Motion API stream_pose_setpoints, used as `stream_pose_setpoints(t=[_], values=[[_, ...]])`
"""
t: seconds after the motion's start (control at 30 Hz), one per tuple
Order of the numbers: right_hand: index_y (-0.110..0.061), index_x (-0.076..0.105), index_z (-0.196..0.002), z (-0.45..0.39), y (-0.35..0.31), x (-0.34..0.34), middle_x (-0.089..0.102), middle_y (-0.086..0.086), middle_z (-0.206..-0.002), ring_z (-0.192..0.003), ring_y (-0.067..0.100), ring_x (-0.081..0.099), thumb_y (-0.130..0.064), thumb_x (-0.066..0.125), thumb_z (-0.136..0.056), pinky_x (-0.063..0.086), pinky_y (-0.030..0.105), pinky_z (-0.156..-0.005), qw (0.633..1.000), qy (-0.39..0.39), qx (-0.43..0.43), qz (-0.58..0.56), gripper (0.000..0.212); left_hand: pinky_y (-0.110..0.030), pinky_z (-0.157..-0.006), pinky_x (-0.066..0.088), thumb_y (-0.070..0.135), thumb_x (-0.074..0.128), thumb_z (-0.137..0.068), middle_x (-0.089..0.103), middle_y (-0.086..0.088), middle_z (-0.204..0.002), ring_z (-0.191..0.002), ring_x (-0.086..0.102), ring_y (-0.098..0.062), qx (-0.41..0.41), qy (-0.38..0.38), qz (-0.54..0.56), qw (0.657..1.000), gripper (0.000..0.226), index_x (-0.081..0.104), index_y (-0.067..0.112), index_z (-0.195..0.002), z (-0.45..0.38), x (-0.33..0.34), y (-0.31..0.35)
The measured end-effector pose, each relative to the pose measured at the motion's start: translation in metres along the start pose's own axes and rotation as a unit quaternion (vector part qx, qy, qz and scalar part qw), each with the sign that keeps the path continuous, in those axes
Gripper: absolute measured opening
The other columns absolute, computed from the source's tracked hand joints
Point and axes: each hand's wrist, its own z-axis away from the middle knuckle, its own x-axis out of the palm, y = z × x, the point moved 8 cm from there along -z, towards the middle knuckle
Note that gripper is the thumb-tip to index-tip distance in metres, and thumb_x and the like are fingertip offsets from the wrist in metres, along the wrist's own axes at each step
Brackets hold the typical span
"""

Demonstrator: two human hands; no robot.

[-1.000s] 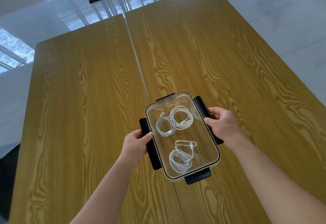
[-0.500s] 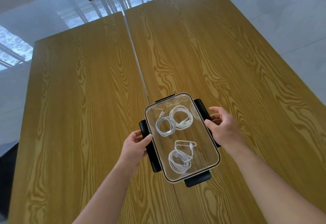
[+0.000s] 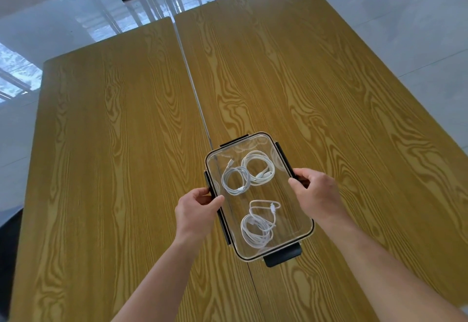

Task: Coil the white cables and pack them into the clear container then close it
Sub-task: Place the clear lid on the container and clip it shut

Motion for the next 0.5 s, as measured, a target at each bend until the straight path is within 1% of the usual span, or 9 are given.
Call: stream_pose_setpoints(t=[0.07, 0.13, 0.23, 0.37, 0.43, 0.5], values=[[-0.008, 0.068, -0.125, 0.0, -0.001, -0.001, 0.072, 0.009, -0.119, -0.111, 0.022, 0.066, -0.022, 0.065, -0.094, 0.045, 0.019, -0.089, 1.0, 0.002, 0.002, -0.002, 0.034, -0.038, -0.082, 0.061, 0.025, 0.082, -0.078, 0.074, 0.003, -0.089, -0.086, 0.072, -0.015, -0.006, -0.002, 0.015, 1.0, 0.028, 0.066, 0.025, -0.101, -0.002, 0.001, -0.002], [-0.009, 0.069, -0.124, 0.001, 0.0, -0.001, 0.074, 0.008, -0.116, -0.108, 0.022, 0.067, -0.021, 0.066, -0.094, 0.047, 0.021, -0.087, 1.0, 0.004, 0.004, -0.007, 0.033, -0.039, -0.082, 0.061, 0.022, 0.083, -0.078, 0.075, 0.001, -0.088, -0.085, 0.073, -0.015, -0.015, -0.005, 0.036, 0.999, 0.027, 0.065, 0.026, -0.098, -0.003, 0.002, -0.005], [-0.009, 0.069, -0.124, 0.001, -0.001, -0.001, 0.074, 0.008, -0.113, -0.104, 0.021, 0.068, -0.02, 0.066, -0.094, 0.048, 0.021, -0.086, 1.0, 0.004, 0.003, -0.009, 0.032, -0.038, -0.082, 0.061, 0.018, 0.082, -0.079, 0.075, -0.001, -0.089, -0.083, 0.073, -0.014, -0.034, -0.01, 0.067, 0.997, 0.028, 0.067, 0.021, -0.102, -0.003, 0.004, -0.007], [-0.01, 0.069, -0.122, -0.002, 0.002, 0.001, 0.074, 0.004, -0.107, -0.092, 0.012, 0.062, -0.021, 0.066, -0.093, 0.047, 0.02, -0.083, 1.0, -0.012, 0.015, -0.016, 0.031, -0.035, -0.081, 0.061, 0.015, 0.081, -0.08, 0.074, -0.005, -0.093, -0.087, 0.073, -0.018, -0.054, -0.025, 0.095, 0.994, 0.028, 0.067, 0.015, -0.105, -0.005, 0.006, -0.01], [-0.011, 0.07, -0.12, -0.003, 0.001, 0.0, 0.074, 0.003, -0.105, -0.09, 0.011, 0.061, -0.021, 0.067, -0.093, 0.048, 0.021, -0.082, 1.0, -0.016, 0.019, -0.017, 0.03, -0.036, -0.081, 0.061, 0.016, 0.081, -0.081, 0.074, -0.005, -0.096, -0.089, 0.072, -0.019, -0.055, -0.029, 0.095, 0.993, 0.028, 0.066, 0.015, -0.105, -0.007, 0.008, -0.011], [-0.014, 0.071, -0.117, -0.003, 0.003, 0.001, 0.072, 0.0, -0.101, -0.089, 0.012, 0.061, -0.023, 0.065, -0.093, 0.048, 0.022, -0.079, 0.999, -0.022, 0.029, -0.019, 0.026, -0.04, -0.082, 0.061, 0.018, 0.08, -0.081, 0.072, -0.006, -0.1, -0.091, 0.072, -0.021, -0.067, -0.038, 0.1, 0.992, 0.028, 0.064, 0.017, -0.105, -0.008, 0.01, -0.014]])
